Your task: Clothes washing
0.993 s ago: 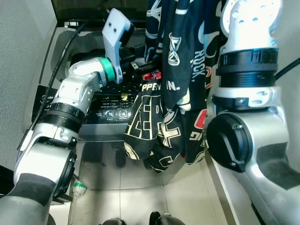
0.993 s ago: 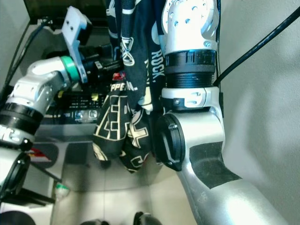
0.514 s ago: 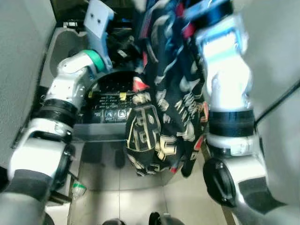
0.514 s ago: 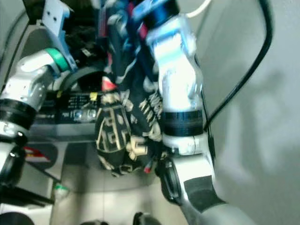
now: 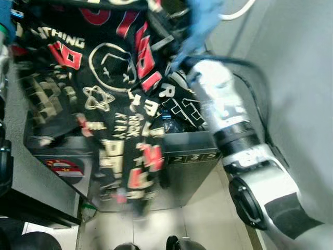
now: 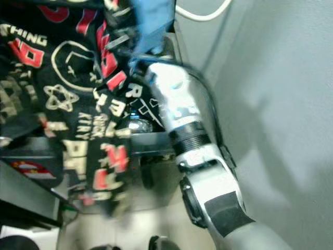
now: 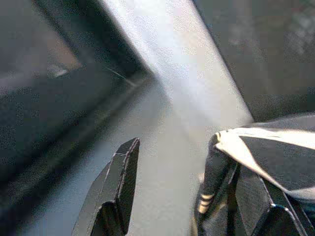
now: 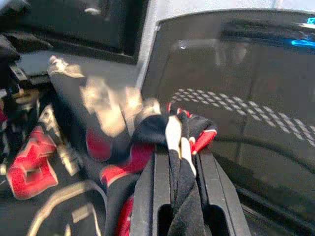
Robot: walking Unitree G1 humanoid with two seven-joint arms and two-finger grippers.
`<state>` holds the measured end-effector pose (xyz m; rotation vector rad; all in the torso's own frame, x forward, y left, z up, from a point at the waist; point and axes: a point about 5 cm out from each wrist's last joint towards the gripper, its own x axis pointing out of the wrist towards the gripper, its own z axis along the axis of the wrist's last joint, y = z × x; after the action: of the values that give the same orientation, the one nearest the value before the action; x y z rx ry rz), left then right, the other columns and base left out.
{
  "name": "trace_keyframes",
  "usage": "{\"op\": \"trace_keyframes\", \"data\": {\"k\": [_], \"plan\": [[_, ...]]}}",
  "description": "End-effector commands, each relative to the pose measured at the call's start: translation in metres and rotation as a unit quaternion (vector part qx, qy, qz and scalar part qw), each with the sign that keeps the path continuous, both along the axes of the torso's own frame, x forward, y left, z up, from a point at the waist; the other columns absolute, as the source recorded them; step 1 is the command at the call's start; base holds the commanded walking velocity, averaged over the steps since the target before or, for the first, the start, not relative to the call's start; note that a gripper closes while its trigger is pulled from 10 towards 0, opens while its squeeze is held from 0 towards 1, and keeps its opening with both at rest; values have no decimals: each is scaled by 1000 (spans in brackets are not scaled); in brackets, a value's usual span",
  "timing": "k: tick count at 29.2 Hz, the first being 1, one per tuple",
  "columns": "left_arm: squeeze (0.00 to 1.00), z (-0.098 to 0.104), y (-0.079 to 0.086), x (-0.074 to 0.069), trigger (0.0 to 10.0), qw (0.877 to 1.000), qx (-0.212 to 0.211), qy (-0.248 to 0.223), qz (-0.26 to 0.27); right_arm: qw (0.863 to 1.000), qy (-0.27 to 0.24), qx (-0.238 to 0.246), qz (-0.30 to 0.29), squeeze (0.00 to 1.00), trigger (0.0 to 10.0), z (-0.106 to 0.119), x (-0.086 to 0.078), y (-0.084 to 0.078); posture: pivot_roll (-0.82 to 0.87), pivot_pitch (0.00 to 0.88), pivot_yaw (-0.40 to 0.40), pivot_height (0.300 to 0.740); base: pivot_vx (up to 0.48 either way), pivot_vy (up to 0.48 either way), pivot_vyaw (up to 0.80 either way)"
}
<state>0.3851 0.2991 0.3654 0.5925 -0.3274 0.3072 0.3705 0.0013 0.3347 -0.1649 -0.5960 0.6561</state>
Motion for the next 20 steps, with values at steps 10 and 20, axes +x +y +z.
{"op": "trace_keyframes", "data": {"k": [10, 20], "plan": [[0, -81, -84, 2, 10000, 913, 13, 192, -359, 992, 91, -55, -67, 0, 10000, -40, 12, 30, 156, 97, 16, 740, 0, 0, 0], [1000, -59, -95, -26, 10000, 873, 31, 156, -461, 995, 84, -22, -56, 302, 10000, -34, 15, 20, 157, 98, 15, 740, 0, 0, 0]]}}
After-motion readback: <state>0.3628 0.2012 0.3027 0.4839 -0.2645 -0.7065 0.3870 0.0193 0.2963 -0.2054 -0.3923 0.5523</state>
